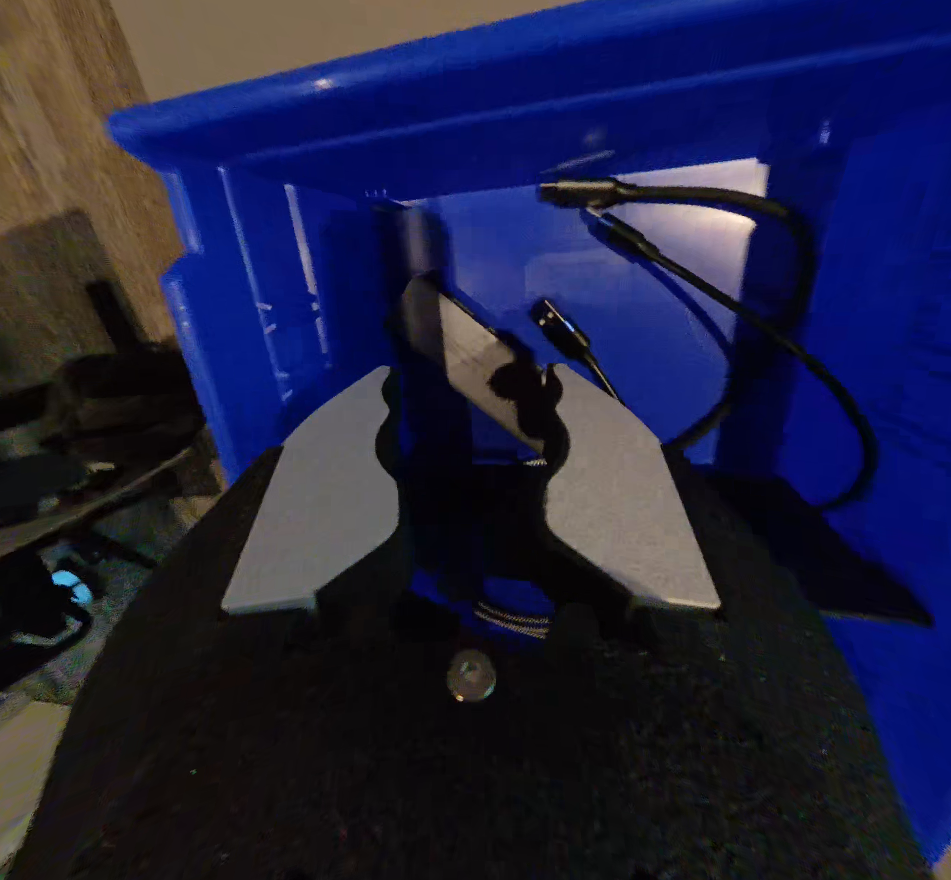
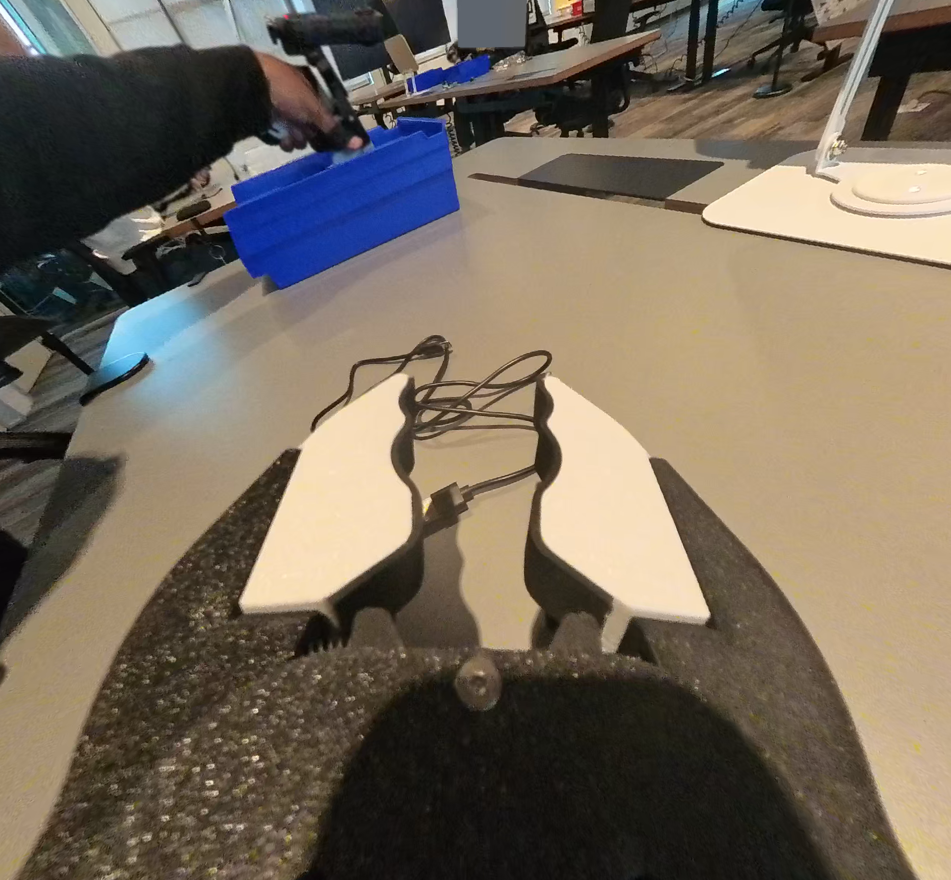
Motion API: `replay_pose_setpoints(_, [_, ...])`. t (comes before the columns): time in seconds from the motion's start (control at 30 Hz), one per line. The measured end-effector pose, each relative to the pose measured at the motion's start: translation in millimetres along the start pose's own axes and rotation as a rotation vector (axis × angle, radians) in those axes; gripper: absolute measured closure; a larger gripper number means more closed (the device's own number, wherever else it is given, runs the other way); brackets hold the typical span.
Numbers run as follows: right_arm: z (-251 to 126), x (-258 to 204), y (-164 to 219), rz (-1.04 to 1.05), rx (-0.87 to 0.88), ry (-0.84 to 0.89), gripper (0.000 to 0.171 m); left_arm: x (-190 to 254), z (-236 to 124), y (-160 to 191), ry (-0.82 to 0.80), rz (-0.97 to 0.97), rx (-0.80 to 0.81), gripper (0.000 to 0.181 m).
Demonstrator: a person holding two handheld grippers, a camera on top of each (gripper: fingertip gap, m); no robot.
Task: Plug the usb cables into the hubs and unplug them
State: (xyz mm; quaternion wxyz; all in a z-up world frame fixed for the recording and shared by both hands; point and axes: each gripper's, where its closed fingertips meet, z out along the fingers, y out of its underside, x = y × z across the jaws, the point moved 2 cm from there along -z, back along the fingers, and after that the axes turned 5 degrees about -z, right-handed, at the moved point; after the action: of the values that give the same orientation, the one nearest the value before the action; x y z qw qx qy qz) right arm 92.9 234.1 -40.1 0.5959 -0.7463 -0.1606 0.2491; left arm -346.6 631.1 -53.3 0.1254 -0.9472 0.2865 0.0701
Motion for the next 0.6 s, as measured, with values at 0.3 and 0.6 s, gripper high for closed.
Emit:
replay_pose_setpoints(0.3, [-1, -4, 0, 0.001, 0.005, -0.041, 0.127, 2, 35, -4, 0.175, -0.311, -0.074, 0.123])
replay_pose_setpoints(0.6, [-4, -19, 2, -0.036, -0.005, -0.123, 0.127, 1, 37, 3, 0.061, -0.431, -0.116, 0.127])
